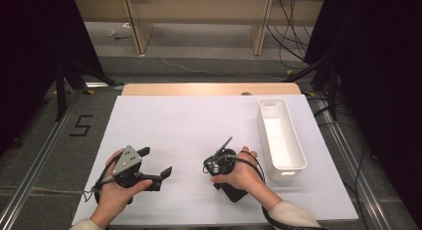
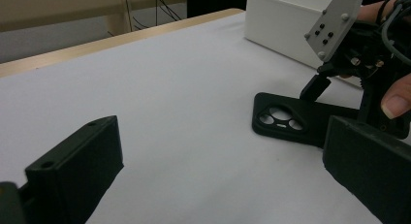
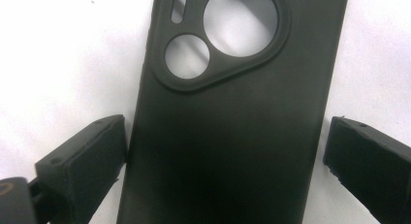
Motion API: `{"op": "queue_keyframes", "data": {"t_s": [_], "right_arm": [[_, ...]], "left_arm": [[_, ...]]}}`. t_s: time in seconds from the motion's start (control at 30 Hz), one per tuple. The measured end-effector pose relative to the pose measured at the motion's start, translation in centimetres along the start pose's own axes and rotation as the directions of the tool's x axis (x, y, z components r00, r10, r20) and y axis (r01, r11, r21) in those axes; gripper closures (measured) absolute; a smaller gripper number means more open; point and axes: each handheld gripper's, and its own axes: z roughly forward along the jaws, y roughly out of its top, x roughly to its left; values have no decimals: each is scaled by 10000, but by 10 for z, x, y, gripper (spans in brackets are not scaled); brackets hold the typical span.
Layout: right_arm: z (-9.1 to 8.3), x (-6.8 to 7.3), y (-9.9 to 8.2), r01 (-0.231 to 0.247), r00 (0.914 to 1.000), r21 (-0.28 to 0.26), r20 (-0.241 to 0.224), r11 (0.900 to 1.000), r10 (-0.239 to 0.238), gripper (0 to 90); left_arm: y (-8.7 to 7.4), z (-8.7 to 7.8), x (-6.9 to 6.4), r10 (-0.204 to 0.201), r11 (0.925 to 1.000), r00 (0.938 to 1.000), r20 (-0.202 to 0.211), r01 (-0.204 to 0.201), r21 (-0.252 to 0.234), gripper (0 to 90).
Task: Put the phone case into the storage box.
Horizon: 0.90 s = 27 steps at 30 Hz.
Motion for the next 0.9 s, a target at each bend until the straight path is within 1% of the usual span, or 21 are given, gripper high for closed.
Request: {"op": "queue_keyframes", "data": {"t_s": [0.47,0.9], "right_arm": [[0,1,0,-118,9999,48,36,9999,118,47],[-3,5,1,-515,9986,157,105,9986,513,102]], "left_arm": [[0,0,0,13,10000,10000,-7,-13,-3,3],[0,0,0,17,10000,10000,-6,-17,4,3]]}}
